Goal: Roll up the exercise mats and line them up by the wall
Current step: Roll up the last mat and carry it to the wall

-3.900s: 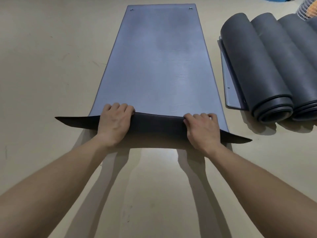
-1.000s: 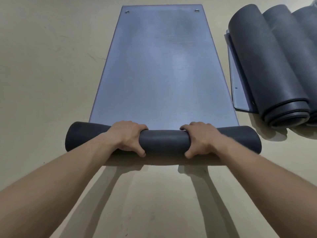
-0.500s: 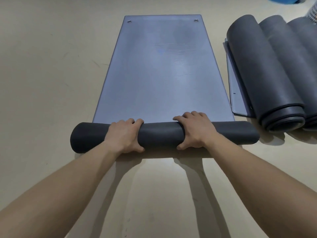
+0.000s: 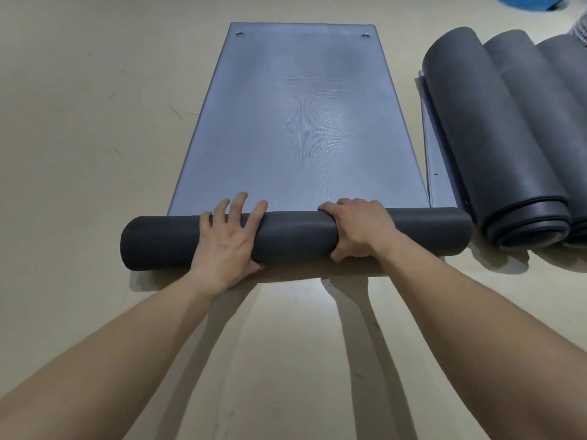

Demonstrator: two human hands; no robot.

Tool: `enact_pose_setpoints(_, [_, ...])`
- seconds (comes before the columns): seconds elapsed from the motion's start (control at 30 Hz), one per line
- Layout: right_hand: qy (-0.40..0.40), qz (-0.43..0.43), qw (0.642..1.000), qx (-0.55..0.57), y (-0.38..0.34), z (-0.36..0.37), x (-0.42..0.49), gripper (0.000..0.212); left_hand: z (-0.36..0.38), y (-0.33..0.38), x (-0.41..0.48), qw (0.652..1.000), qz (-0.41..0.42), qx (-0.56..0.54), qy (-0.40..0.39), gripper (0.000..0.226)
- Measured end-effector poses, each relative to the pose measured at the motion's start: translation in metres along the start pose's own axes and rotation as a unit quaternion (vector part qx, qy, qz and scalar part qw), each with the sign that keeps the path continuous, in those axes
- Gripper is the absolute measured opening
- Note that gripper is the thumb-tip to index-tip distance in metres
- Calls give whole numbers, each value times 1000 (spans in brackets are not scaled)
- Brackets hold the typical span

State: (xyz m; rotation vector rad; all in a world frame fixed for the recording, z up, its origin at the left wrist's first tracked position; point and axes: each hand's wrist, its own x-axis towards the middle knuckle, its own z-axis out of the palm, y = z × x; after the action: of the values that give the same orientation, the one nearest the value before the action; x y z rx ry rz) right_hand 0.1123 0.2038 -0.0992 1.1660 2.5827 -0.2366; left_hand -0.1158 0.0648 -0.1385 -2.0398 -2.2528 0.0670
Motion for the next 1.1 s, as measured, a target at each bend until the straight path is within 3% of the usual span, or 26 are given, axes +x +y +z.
enact_pose_setpoints(0.1, [15, -10, 1000, 10, 5, 1, 4, 93, 4, -5, 5, 999, 32, -11, 12, 99])
enact_pose_setpoints(0.23, [142, 55, 988, -35, 11, 32, -25, 115, 0, -19, 25, 996, 39, -79, -19, 92])
enact_pose_setpoints(0.33, [103, 90, 990, -37, 13, 35, -23, 130, -13, -23, 45, 989, 30, -117, -83, 90])
enact_pose_setpoints(0.5, [49, 47, 996, -52, 17, -1, -6, 92, -30, -24, 51, 980, 23, -139, -142, 85])
enact_pose_setpoints(0.7, [-116, 18, 993, 21, 11, -15, -23, 85, -50, -22, 31, 949, 38, -129, -285, 93])
enact_pose_setpoints(0.83, [-120, 25, 989, 87, 14, -14, -23, 93, -36, 4, -6, 990, 118, 11, -75, 99])
enact_pose_setpoints(0.93, [5, -8, 999, 41, 12, 7, -40, 107, -12, 7, -22, 987, 159, -7, 15, 91])
enact_pose_setpoints(1.0, [100, -39, 994, -14, 10, 24, -58, 102, -9, -1, -15, 985, 172, -22, 0, 90])
enact_pose_setpoints(1.03, [111, -44, 992, -30, 11, 31, -65, 101, -14, -4, -6, 984, 172, -37, -30, 91])
enact_pose_setpoints(1.1, [65, -13, 996, -53, 8, 40, -64, 122, -23, -10, 14, 980, 168, -46, -96, 90])
